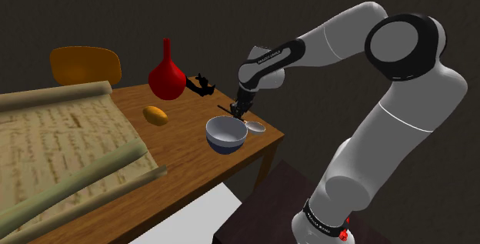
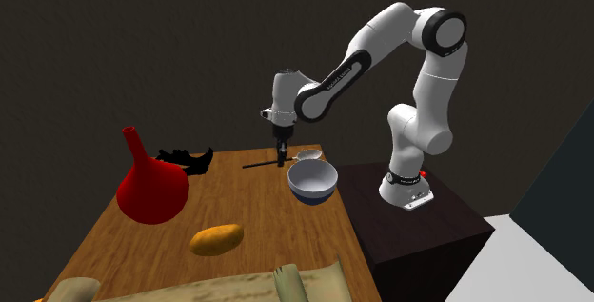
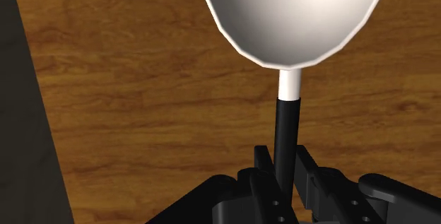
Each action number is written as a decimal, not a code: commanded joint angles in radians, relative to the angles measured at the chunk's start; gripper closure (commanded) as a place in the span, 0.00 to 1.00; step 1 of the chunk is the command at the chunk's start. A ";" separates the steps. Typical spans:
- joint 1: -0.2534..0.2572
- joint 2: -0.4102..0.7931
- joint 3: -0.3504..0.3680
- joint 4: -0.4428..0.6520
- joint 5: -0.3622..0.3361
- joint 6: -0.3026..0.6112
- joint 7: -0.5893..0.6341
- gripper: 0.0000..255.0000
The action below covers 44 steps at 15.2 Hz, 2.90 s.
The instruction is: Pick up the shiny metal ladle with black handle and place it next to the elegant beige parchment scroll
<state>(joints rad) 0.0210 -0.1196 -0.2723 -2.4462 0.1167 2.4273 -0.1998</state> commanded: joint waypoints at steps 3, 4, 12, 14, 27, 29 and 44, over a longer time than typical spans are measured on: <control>-0.003 -0.035 0.005 0.025 -0.020 -0.058 0.022 1.00; -0.004 -0.043 0.006 0.032 -0.025 -0.073 0.026 1.00; -0.009 -0.101 0.014 0.089 -0.051 -0.185 0.054 1.00; -0.010 -0.113 0.016 0.106 -0.056 -0.213 0.059 1.00; -0.013 -0.166 0.027 0.233 -0.075 -0.391 0.087 1.00; -0.005 -0.184 0.044 0.222 -0.076 -0.396 0.114 1.00; 0.128 -0.297 0.318 0.105 -0.033 -0.367 0.494 1.00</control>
<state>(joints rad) 0.1401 -0.4164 0.0286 -2.3405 0.0793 2.0575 0.2690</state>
